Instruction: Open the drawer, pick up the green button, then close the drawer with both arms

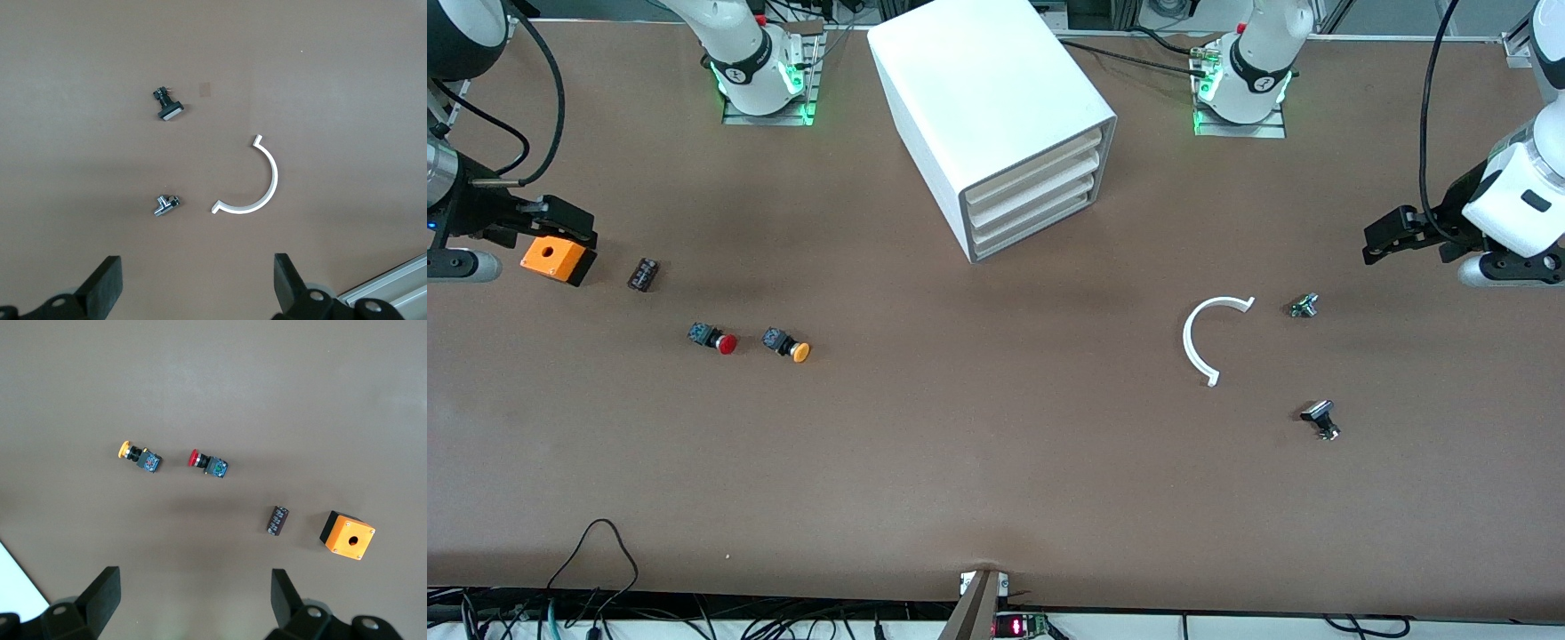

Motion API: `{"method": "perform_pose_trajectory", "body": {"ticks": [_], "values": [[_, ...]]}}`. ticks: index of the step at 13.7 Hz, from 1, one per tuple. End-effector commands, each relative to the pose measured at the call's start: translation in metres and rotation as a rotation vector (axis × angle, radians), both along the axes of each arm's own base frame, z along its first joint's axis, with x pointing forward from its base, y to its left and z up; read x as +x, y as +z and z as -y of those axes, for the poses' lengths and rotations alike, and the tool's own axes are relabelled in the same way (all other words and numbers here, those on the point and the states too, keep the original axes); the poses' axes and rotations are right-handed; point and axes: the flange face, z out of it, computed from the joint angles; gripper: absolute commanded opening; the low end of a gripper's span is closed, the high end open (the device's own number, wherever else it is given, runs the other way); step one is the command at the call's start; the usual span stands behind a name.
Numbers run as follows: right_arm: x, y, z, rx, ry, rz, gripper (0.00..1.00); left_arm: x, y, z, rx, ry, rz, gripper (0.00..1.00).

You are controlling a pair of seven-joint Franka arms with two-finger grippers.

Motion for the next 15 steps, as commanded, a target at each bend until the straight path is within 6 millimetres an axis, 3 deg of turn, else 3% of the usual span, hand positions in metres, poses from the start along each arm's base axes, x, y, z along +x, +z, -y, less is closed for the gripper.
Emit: {"method": "perform_pose_trajectory", "body": {"ticks": [1,7,15], "values": [[-0.002,0.003,0.0,0.016,-0.01,0.001,1.0,0.005,0.005,-0.001,0.009,-0.001,0.009,1.0],[0.003,-0.007,0.012,0.014,-0.033,-0.012,1.0,0.005,0.003,-0.001,0.009,-0.001,0.006,1.0],[0.007,-0.012,0.008,0.01,-0.023,-0.011,1.0,0.005,0.003,-0.004,0.009,0.0,0.003,1.0]]}}
